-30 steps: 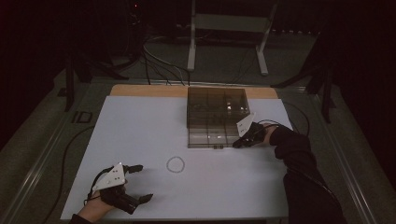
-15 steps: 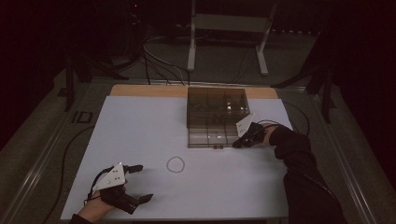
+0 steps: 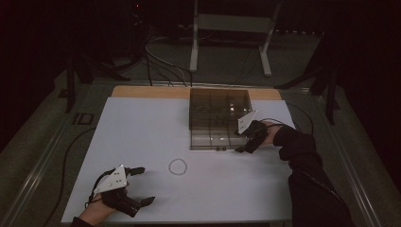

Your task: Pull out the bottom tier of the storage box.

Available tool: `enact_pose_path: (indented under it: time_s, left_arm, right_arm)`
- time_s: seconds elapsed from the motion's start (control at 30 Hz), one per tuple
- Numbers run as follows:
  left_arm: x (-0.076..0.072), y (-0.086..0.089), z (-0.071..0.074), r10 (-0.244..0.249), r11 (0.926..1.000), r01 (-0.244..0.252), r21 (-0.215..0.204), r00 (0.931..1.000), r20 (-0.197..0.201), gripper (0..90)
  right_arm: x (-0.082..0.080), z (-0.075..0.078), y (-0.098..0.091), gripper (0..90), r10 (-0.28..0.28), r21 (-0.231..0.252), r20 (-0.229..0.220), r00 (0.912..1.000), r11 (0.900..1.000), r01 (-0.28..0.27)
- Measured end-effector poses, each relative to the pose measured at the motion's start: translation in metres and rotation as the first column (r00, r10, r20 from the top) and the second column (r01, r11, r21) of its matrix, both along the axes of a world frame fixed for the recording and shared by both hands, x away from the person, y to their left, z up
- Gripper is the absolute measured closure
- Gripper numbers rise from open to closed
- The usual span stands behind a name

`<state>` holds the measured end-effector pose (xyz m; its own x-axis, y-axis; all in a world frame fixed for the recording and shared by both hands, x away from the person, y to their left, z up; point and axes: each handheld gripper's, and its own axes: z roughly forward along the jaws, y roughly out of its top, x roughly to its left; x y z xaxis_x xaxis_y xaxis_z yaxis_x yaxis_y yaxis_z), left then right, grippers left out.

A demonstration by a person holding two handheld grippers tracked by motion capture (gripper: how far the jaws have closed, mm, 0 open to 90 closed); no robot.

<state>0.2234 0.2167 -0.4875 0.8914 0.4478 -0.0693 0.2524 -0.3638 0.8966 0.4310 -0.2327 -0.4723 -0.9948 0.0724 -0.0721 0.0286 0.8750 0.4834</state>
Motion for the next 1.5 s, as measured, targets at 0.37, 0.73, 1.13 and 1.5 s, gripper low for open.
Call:
enact_pose_path:
  time_s: [0.37, 0.73, 1.13, 1.5]
  left_arm:
    - [0.001, -0.001, -0.001, 0.005, 0.9999, -0.005, 0.009, 1.0, -0.007, 0.0]
    - [0.0, -0.002, 0.0, 0.006, 0.9998, -0.006, 0.02, 1.0, -0.006, 0.0]
    - [0.0, -0.004, -0.001, 0.007, 0.9994, -0.007, 0.035, 0.9999, -0.009, 0.0]
    - [0.0, -0.005, -0.002, 0.004, 0.999, -0.003, 0.045, 0.9998, -0.018, 0.0]
  right_arm:
    - [-0.017, 0.021, -0.013, 13.6, -0.079, 0.13, -0.002, 0.9969, 0.9884, 0.078]
    - [-0.041, 0.021, -0.028, 14.2, -0.173, 0.262, 0.057, 0.9833, 0.9531, 0.152]
    - [-0.077, 0.0, -0.028, 11.4, -0.221, 0.315, 0.007, 0.9753, 0.9262, 0.207]
    - [-0.104, -0.014, -0.028, 11.4, -0.306, 0.348, -0.002, 0.9521, 0.8923, 0.287]
